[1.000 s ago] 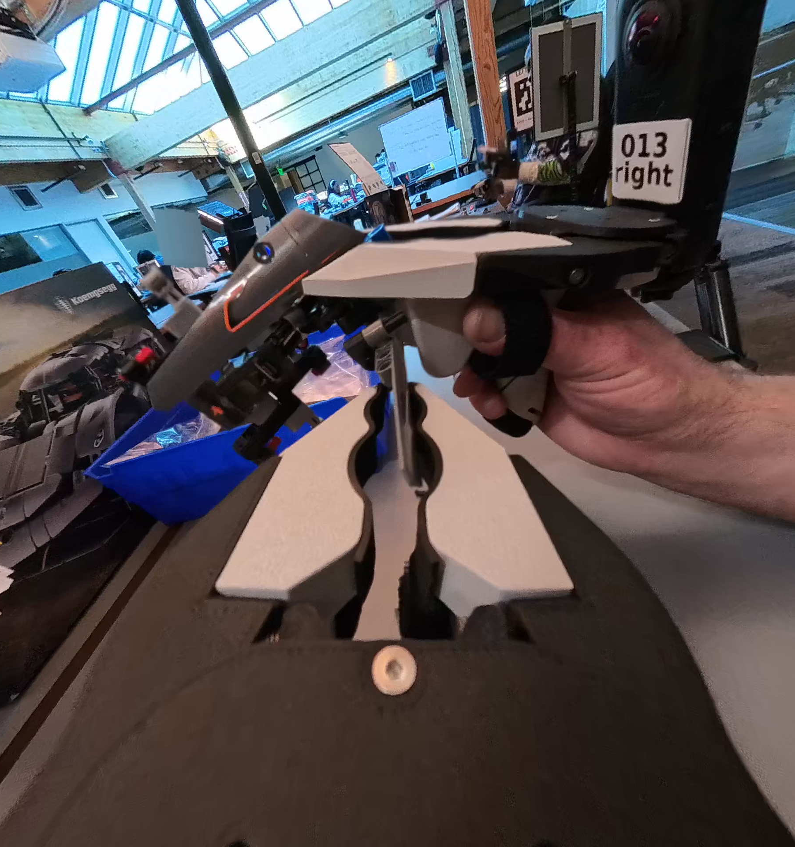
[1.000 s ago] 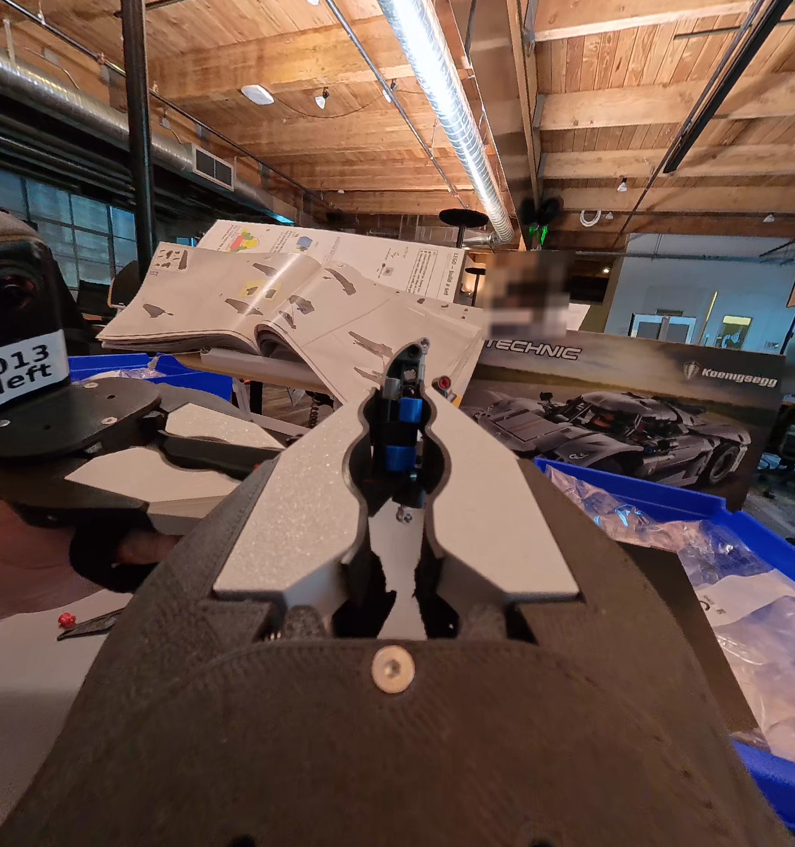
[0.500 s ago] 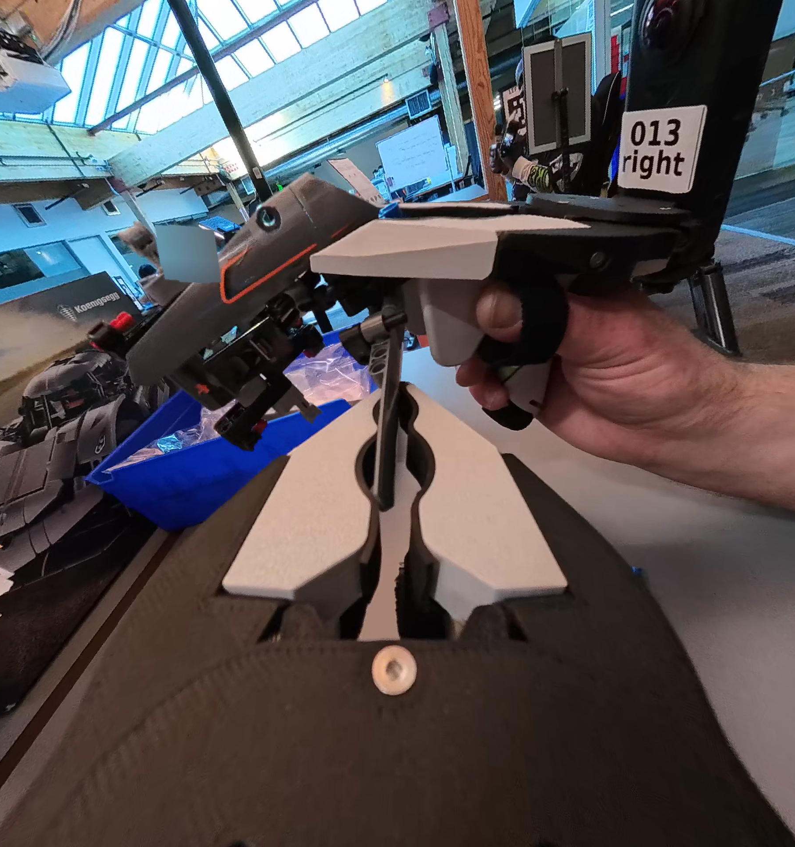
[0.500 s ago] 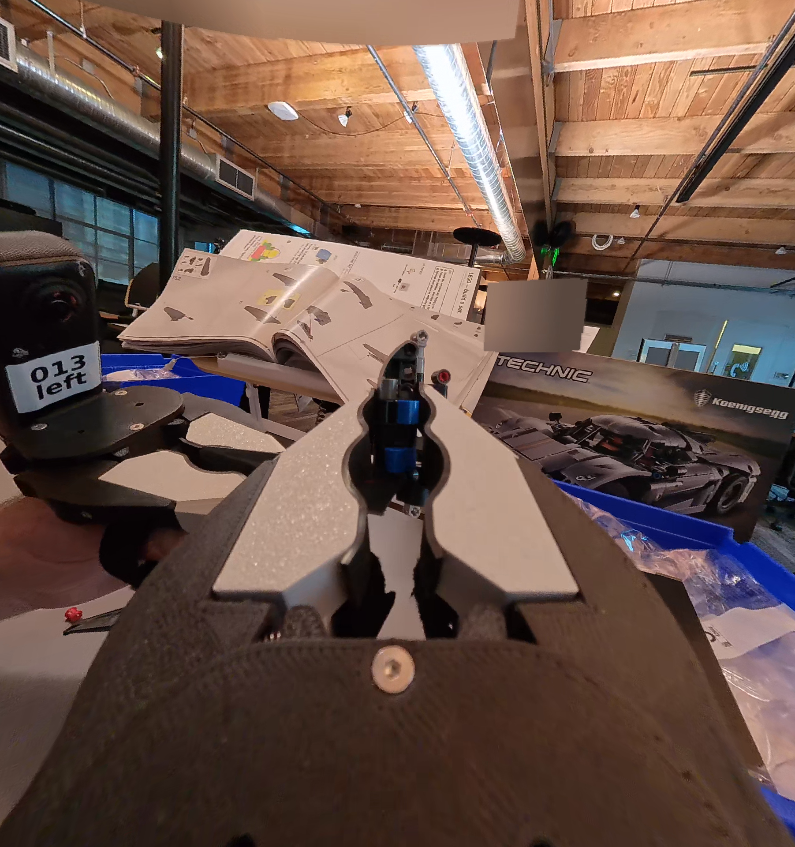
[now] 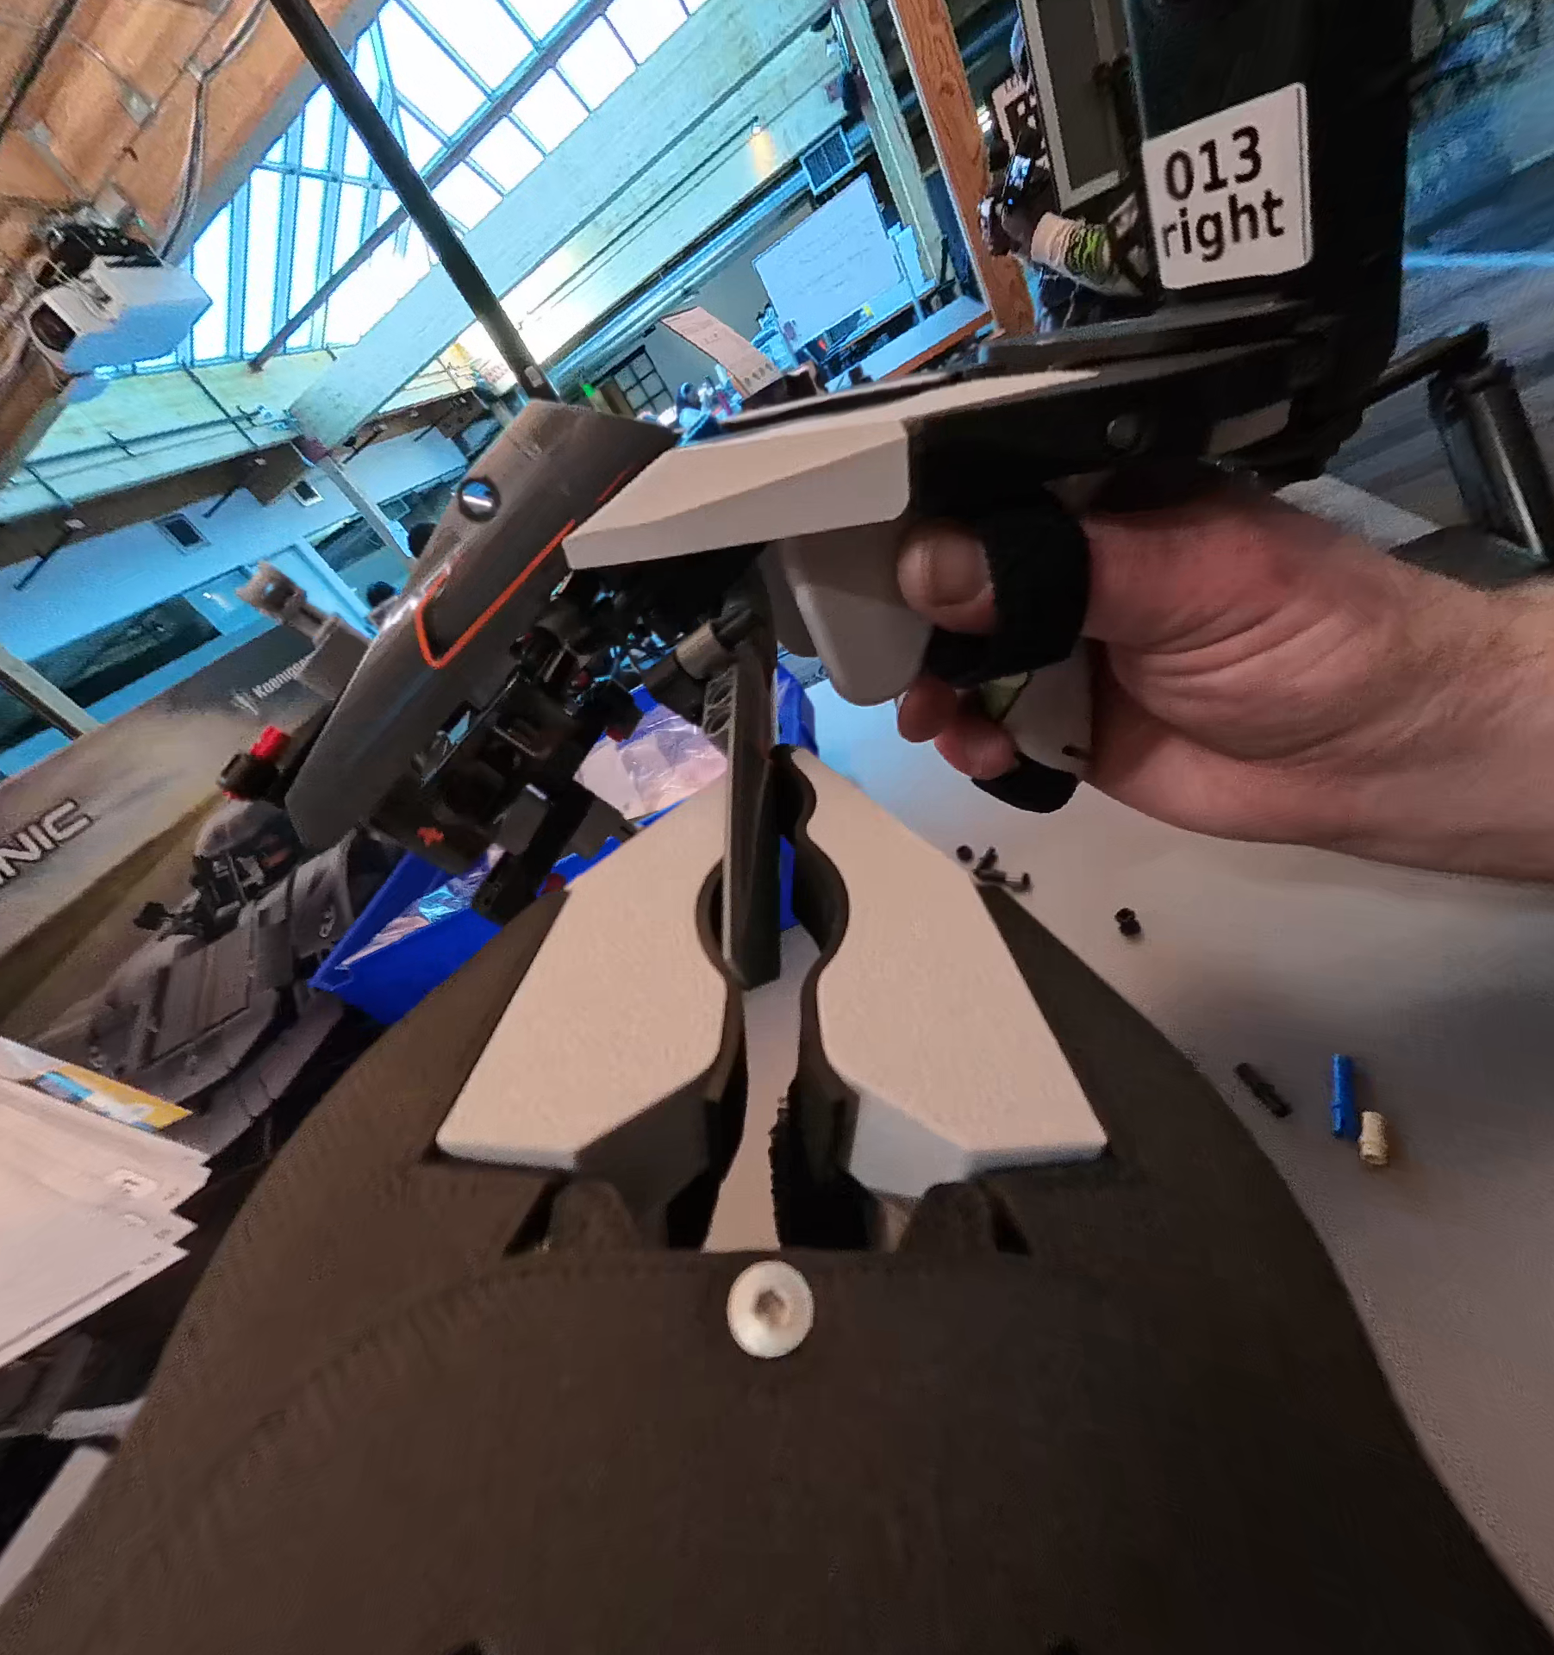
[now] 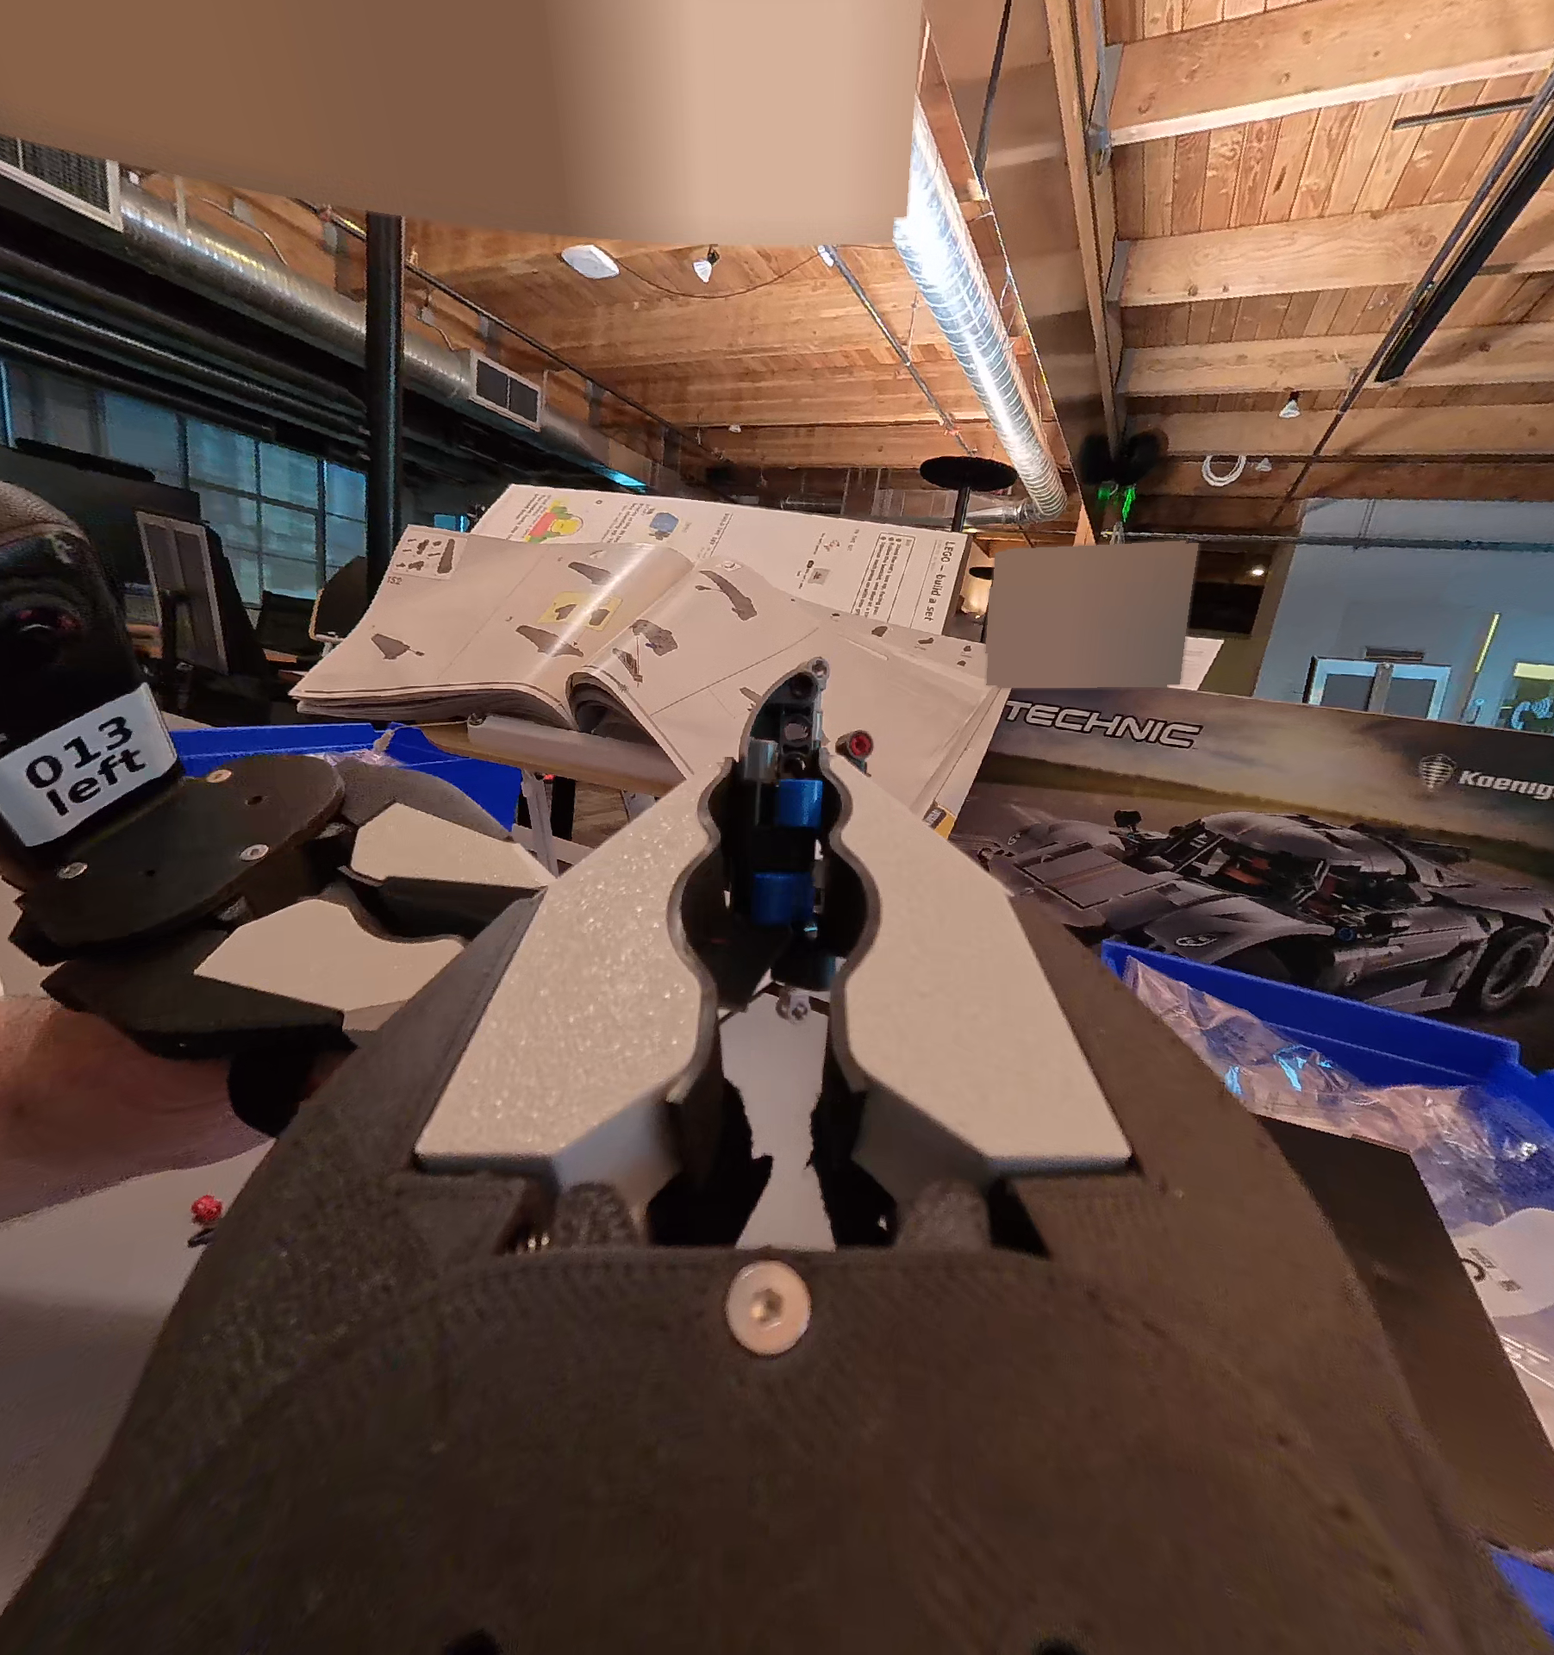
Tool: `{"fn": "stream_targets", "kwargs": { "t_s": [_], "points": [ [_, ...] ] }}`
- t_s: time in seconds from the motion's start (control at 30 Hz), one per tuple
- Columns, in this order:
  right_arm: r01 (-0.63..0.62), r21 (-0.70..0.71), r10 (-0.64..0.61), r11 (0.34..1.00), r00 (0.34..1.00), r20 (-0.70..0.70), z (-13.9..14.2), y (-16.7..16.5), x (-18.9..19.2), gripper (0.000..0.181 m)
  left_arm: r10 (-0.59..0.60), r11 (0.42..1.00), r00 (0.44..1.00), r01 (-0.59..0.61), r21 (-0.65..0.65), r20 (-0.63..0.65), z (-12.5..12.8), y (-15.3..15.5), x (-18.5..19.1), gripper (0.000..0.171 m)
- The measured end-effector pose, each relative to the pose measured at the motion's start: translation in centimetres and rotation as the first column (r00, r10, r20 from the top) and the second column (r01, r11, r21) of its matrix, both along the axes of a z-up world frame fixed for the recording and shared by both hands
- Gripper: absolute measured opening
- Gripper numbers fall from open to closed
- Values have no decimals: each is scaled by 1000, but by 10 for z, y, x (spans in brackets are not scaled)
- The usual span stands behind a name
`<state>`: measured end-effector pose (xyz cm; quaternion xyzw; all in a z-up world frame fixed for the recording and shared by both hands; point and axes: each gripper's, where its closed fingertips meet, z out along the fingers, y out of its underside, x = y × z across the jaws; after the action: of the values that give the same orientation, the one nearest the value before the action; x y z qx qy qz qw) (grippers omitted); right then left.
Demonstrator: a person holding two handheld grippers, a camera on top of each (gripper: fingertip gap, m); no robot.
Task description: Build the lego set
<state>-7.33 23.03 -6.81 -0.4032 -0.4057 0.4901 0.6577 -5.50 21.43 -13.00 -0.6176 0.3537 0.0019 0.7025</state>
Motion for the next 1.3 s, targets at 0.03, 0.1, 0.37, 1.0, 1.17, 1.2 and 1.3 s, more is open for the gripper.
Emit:
{"fn": "stream_targets", "kwargs": {
  "t_s": [0.03, 0.1, 0.37, 1.0, 1.17, 1.2, 1.3],
  "points": [
    [-3, -3, 3, 1000, 1000, -1, 0, 0, 0, 13, 6, 1000, 1000, -6, 6, -18, 0, 0, 0, 0],
    [-5, -9, 5, 1000, 1000, -2, 0, 1, 0, 13, 20, 1000, 999, -19, 14, -50, 0, 0, 0, 0],
    [11, -26, -10, 1000, 1000, 16, -4, 5, -1, 13, 75, 997, 986, -69, 42, -152, -2, 1, 0, 0],
    [5, -66, -5, 998, 1000, -6, -3, 11, 3, 13, 77, 997, 979, -78, 2, -187, -10, 5, 2, 20],
    [-4, -54, 4, 999, 1000, 3, -4, 8, 1, 13, 43, 998, 988, -50, -40, -148, -14, 5, 7, 28],
    [-11, -59, 11, 998, 1000, 0, -4, 8, 0, 13, 32, 998, 991, -39, -51, -133, -14, 5, 8, 30],
    [-40, -66, 40, 997, 999, 4, -5, 5, -2, 13, 5, 997, 996, -11, -72, -85, -12, 3, 11, 33]
  ]
}}
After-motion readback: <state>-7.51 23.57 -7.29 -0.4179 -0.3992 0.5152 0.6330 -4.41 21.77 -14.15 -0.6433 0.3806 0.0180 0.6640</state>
